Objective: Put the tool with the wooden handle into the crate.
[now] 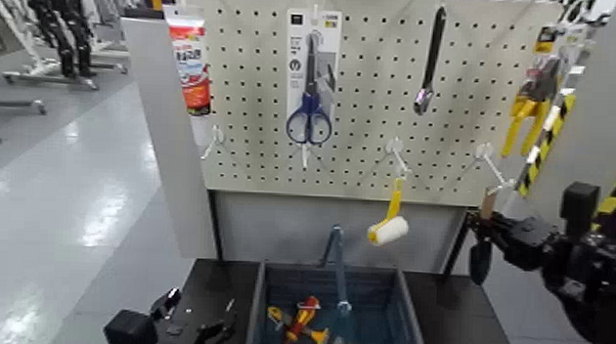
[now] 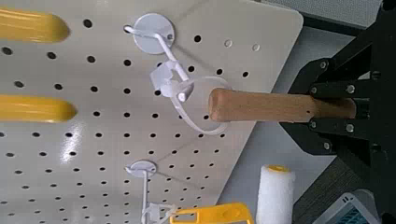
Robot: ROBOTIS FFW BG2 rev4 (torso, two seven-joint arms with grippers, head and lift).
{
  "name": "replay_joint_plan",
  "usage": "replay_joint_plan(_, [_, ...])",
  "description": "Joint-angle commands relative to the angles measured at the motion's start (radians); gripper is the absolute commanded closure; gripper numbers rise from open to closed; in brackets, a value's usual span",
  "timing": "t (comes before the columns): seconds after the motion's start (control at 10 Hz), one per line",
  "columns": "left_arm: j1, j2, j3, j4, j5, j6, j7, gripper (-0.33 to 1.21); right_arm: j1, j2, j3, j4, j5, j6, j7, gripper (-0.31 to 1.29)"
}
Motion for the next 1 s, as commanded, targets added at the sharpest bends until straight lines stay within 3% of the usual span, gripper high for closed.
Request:
replay_joint_plan(0.1, [0.002,0.0,0.0,-0.002,0.0,0.0,-0.002,0.11,0.075,0.03,-0.082,-0.118,0.001,0.019,-0.004,1.23])
replay_joint_plan(0.5, [0.002,0.0,0.0,-0.002,0.0,0.0,-0.003,0.11,0.189,0.081,-0.183,-0.267,-0.013,0.054,-0.012,1.23])
replay_joint_plan(1.0, [0.002,0.0,0.0,-0.002,0.003,0.0,-0.003,0.11,0.27,0.142,-0.218,-0.373,-0.093,0.078,-0.02,1.23])
